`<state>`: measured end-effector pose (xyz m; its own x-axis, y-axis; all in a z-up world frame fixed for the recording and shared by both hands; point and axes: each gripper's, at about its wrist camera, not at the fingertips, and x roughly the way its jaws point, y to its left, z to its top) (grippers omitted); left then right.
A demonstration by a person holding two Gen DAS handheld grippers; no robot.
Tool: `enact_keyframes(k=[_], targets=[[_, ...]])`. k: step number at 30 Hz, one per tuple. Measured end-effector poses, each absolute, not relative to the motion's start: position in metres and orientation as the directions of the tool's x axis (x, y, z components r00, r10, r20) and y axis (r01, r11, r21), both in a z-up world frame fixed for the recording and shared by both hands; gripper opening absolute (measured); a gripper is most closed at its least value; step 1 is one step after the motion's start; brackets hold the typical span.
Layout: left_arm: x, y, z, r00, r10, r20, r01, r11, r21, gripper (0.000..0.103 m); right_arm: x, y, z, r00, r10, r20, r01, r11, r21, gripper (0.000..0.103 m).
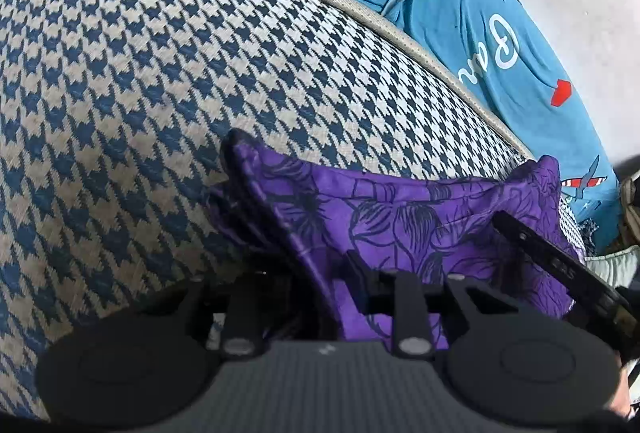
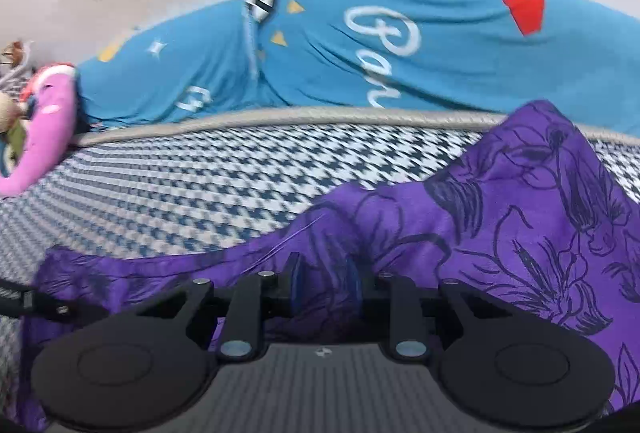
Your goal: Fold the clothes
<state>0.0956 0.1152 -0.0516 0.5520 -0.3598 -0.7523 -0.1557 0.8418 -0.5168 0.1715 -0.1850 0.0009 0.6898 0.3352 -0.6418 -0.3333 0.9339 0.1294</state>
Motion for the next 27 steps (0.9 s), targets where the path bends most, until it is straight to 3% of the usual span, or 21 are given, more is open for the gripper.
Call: enact_keyframes(k=[9, 16, 21, 27], targets=[[0.099, 0.107, -0.049, 0.576, -0.299, -0.761, -0.144, 0.879, -0.454, 0.014, 0.203, -0.180, -0.010, 0.709, 0.311, -0.633, -0.286, 0.947, 0.146, 0.013], [0.104, 0.107, -0.052, 0.574, -0.278, -0.770, -0.146, 0.891, -0.431, 0.013, 0.215, -0.176, -0.007, 0.726, 0.313, -0.612, -0.259, 0.949, 0.179, 0.011], [0.102, 0.114, -0.054, 0.568, -0.299, -0.766, -0.157, 0.875, -0.458, 0.013, 0.205, -0.181, 0.006, 0.705, 0.357, -0.613, -0.268, 0.934, 0.236, 0.022], [0.098, 0.124, -0.057, 0.562, -0.326, -0.760, -0.169, 0.854, -0.492, 0.014, 0.164, -0.172, 0.023, 0.667, 0.407, -0.623, -0.346, 0.911, 0.224, 0.024]])
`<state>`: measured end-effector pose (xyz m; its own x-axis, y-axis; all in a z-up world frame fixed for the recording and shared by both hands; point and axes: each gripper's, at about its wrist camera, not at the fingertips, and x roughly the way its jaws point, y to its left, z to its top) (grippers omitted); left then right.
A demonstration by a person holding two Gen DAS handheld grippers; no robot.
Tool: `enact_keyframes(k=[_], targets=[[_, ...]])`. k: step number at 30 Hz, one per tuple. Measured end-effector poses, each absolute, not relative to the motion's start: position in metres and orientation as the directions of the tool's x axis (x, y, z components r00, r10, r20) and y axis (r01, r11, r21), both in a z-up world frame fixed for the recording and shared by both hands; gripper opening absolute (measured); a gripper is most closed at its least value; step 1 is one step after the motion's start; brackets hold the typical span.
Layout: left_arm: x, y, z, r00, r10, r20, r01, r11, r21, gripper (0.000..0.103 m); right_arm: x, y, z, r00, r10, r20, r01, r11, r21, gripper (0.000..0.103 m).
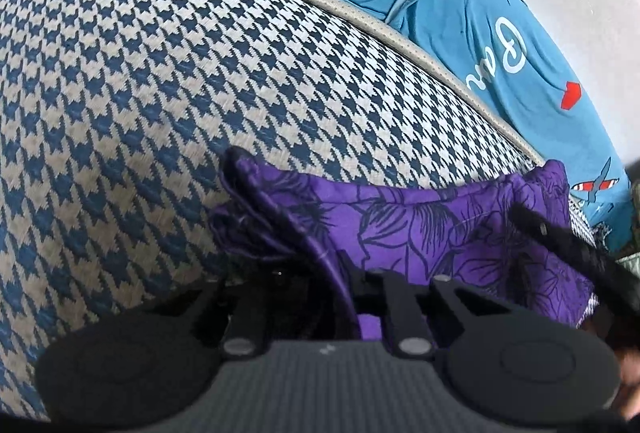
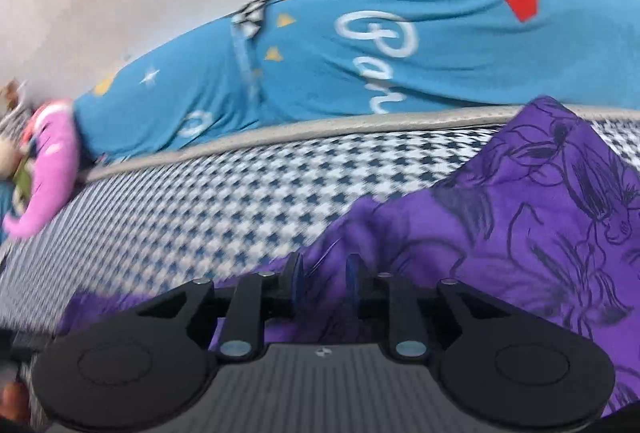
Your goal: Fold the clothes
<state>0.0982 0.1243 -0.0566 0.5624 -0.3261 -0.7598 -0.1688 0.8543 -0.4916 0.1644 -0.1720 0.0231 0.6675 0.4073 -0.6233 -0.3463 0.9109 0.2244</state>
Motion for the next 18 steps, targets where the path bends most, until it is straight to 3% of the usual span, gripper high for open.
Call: enact_keyframes(k=[10, 18], targets=[[0.090, 0.126, -0.053, 0.572, -0.294, -0.766, -0.165, 0.873, -0.458, 0.017, 0.096, -0.163, 0.025, 0.591, 0.454, -0.667, -0.463, 0.868, 0.180, 0.024], [0.086, 0.124, -0.050, 0.578, -0.262, -0.773, -0.165, 0.890, -0.425, 0.020, 0.086, -0.199, 0.008, 0.616, 0.329, -0.716, -0.350, 0.928, 0.126, 0.024]])
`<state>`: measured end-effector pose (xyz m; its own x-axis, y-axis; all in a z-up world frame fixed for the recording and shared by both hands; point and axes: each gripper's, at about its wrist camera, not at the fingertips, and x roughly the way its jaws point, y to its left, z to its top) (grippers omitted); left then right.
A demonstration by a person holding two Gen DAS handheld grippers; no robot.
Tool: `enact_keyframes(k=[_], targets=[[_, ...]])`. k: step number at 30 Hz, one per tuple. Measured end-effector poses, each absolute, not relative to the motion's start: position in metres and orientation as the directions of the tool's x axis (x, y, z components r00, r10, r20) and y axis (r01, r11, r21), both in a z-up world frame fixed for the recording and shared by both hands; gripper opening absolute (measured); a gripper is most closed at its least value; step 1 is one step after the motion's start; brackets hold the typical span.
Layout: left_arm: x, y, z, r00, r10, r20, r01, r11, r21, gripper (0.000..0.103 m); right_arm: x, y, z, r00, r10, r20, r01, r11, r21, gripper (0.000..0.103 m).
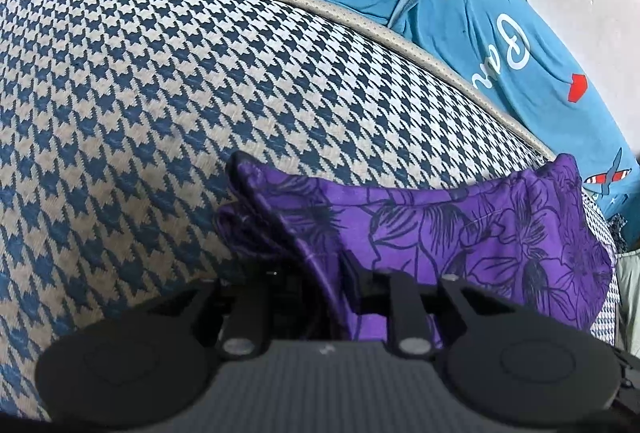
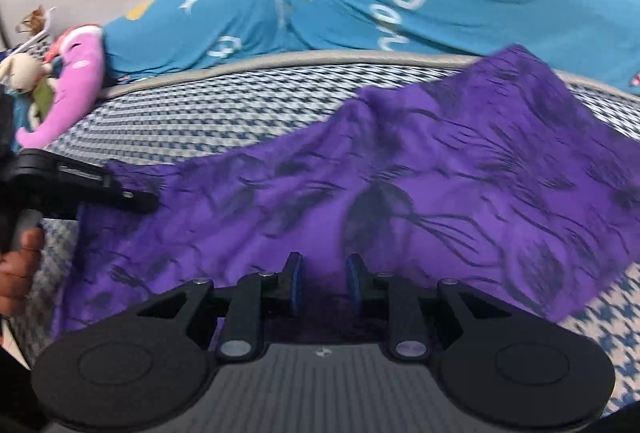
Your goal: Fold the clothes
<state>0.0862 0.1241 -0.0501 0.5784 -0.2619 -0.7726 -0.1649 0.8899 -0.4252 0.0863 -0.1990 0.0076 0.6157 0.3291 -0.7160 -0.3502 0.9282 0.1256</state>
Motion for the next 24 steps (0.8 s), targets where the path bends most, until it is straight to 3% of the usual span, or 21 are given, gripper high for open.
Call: enact_keyframes(k=[11, 19, 24], targets=[[0.086, 0.127, -0.049, 0.577, -0.268, -0.771, -0.170, 0.884, -0.434, 0.019, 0.064, -0.208, 0.007, 0.624, 0.238, -0.744, -0.295, 0.954, 0.058, 0.024], [0.085, 0.129, -0.046, 0.568, -0.281, -0.774, -0.157, 0.886, -0.437, 0.019, 0.021, -0.164, 0.024, 0.596, 0.458, -0.660, -0.496, 0.856, 0.146, 0.026], [0.083, 0.137, -0.042, 0.557, -0.300, -0.774, -0.139, 0.886, -0.443, 0.020, -0.009, -0.124, 0.022, 0.527, 0.560, -0.639, -0.629, 0.763, 0.150, 0.039]])
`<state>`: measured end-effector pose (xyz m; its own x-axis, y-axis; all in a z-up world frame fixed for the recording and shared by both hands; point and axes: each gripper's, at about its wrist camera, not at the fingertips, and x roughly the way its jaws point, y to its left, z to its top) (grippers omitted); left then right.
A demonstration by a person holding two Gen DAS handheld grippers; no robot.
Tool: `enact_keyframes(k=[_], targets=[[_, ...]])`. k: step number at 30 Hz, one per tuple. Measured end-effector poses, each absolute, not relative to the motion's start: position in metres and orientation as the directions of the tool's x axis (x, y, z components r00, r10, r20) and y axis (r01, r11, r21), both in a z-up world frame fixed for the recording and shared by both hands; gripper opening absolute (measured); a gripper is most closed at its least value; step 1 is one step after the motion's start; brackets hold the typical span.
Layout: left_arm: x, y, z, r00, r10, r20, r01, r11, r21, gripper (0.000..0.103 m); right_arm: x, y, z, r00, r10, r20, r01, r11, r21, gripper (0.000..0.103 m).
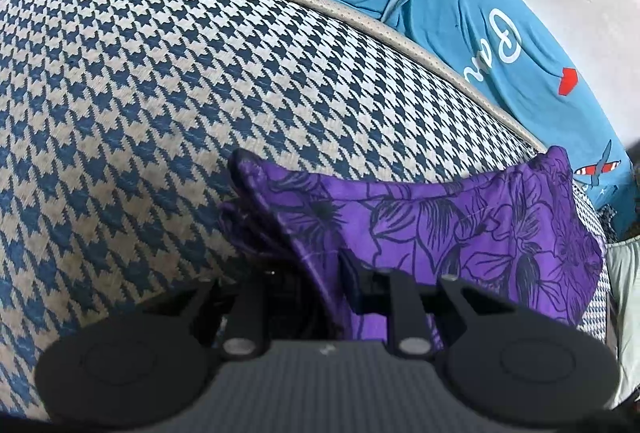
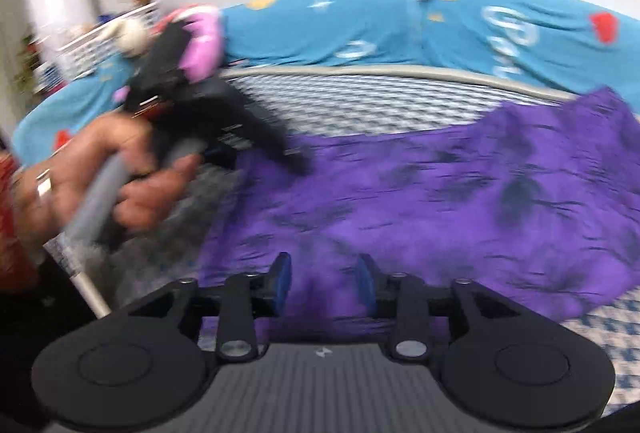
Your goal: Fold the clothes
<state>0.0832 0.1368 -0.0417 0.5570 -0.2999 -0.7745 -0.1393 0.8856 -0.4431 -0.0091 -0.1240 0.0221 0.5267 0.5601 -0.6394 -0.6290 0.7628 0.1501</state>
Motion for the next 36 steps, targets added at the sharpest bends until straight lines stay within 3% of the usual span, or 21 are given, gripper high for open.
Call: enact_keyframes(k=[9, 19, 26, 28, 31, 33, 36], targets=[[0.077, 0.148, -0.038, 0.556, -0.303, -0.774, -0.140, 0.884, -0.447, 0.021, -0.038, -0.078, 0.010, 0.466, 0.582, -0.666, -0.747, 0.663, 0.056, 0.051], [0.077, 0.144, -0.039, 0.550, -0.301, -0.779, -0.158, 0.878, -0.452, 0.021, -0.057, -0.060, -0.006, 0.471, 0.544, -0.694, -0.794, 0.604, -0.066, 0.053], [0.087, 0.140, -0.039, 0.539, -0.305, -0.785, -0.168, 0.874, -0.455, 0.021, -0.069, -0.045, -0.022, 0.543, 0.490, -0.682, -0.796, 0.560, -0.231, 0.053], [0.089, 0.140, -0.038, 0.535, -0.312, -0.786, -0.167, 0.872, -0.460, 0.021, -0.070, -0.044, -0.023, 0.567, 0.487, -0.665, -0.788, 0.556, -0.265, 0.045], [0.090, 0.143, -0.037, 0.525, -0.330, -0.785, -0.163, 0.866, -0.473, 0.020, -0.066, -0.047, -0.020, 0.587, 0.487, -0.647, -0.770, 0.582, -0.261, 0.016], [0.088, 0.145, -0.035, 0.525, -0.347, -0.777, -0.158, 0.858, -0.489, 0.027, -0.060, -0.053, -0.012, 0.589, 0.502, -0.634, -0.759, 0.614, -0.218, 0.013], [0.084, 0.147, -0.029, 0.532, -0.368, -0.763, -0.139, 0.850, -0.507, 0.047, -0.043, -0.071, 0.005, 0.568, 0.550, -0.613, -0.736, 0.672, -0.078, 0.013]])
